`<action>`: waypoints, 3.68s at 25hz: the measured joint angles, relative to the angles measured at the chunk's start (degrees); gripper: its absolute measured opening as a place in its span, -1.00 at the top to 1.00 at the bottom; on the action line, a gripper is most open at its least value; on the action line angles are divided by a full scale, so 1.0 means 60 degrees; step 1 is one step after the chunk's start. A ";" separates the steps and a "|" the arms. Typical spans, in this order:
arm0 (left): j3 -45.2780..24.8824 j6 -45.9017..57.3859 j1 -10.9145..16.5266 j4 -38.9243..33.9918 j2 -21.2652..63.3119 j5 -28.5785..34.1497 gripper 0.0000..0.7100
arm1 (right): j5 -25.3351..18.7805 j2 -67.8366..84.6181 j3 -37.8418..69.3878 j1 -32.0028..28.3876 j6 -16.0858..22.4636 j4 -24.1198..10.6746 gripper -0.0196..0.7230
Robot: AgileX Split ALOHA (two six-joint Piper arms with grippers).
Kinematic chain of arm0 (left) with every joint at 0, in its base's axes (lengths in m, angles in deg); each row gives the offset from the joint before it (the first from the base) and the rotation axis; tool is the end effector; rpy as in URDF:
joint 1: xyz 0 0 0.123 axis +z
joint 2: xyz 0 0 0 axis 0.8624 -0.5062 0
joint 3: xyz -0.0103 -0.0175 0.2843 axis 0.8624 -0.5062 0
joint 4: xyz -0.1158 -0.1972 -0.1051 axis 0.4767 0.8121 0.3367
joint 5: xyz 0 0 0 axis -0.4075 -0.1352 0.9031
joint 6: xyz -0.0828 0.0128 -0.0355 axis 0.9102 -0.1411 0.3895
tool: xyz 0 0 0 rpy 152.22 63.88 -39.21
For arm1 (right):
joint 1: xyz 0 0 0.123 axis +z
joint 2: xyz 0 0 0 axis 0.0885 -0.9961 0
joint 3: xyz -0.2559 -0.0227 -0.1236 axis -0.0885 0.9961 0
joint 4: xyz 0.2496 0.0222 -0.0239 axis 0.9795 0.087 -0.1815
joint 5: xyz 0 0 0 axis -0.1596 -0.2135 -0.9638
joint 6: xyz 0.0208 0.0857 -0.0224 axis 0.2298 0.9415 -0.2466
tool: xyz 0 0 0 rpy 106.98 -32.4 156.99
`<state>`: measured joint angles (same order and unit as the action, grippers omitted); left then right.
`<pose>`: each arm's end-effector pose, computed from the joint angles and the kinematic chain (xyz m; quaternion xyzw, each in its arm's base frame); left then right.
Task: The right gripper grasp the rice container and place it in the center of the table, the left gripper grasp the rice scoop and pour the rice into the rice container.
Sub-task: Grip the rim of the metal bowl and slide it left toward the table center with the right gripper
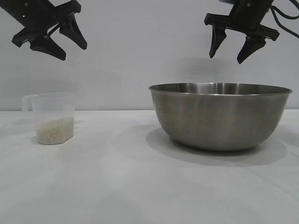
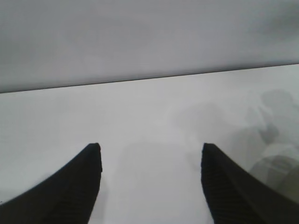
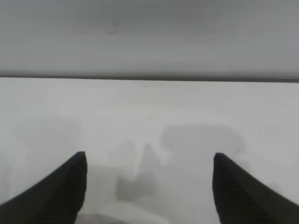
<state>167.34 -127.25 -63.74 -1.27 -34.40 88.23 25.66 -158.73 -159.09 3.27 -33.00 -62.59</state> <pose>0.4406 -0.0687 0.2250 0.0561 0.8732 -0.2335 0.4241 0.4915 0.0897 0.2379 -0.0478 0.9425 0.1302 0.3041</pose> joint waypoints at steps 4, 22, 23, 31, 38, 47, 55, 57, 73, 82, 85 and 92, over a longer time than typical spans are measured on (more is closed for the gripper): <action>0.0000 0.0000 0.0000 0.0006 0.0000 0.0000 -0.10 | -0.0047 0.0000 0.0000 0.0000 0.0000 0.0000 -0.34; 0.0000 0.0000 0.0000 0.0006 0.0000 0.0000 -0.10 | -0.2365 0.0308 0.0000 0.0000 -0.0242 -0.0948 -0.34; 0.0000 0.0000 0.0000 0.0006 0.0000 0.0000 -0.10 | -0.2602 0.0458 0.0000 0.0000 -0.0242 -0.1005 -0.34; 0.0000 0.0000 0.0000 0.0006 0.0000 0.0000 -0.10 | -0.4496 0.1328 -0.0007 0.0000 -0.0208 -0.1076 -0.34; 0.0000 0.0000 0.0000 0.0006 0.0000 0.0000 -0.10 | -0.4553 0.1327 0.0032 0.0000 0.0002 -0.0680 -0.34; 0.0000 0.0000 0.0000 0.0006 0.0000 0.0000 -0.10 | -0.4536 0.1327 0.1630 0.0000 0.0016 -0.0662 -0.34; 0.0000 -0.0057 0.0000 0.0006 0.0000 0.0000 -0.10 | -0.4464 0.0967 0.2329 0.0000 -0.0019 -0.0474 -0.34; 0.0000 -0.0057 0.0000 0.0006 0.0000 0.0000 -0.10 | -0.4442 0.0696 0.2351 0.0000 -0.0019 -0.0388 -0.34; 0.0000 -0.0064 0.0000 0.0006 0.0000 0.0000 -0.10 | -0.4334 0.0079 0.2368 -0.0020 -0.0399 -0.0147 0.95; 0.0000 -0.0101 0.0000 0.0006 0.0000 0.0000 -0.10 | -0.4334 0.0096 0.2368 0.0853 -0.0682 0.0405 0.95; 0.0000 -0.0101 0.0000 0.0006 0.0000 0.0000 -0.10 | -0.4304 0.0096 0.2368 0.1204 -0.0682 0.0479 0.95; 0.0000 -0.0101 0.0000 0.0006 0.0000 0.0000 -0.10 | -0.4304 0.0096 0.2368 0.1364 -0.0702 0.0502 0.81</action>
<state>167.34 -127.85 -63.74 -1.23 -34.40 88.23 -0.16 -158.16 -144.88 11.46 -37.21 -59.58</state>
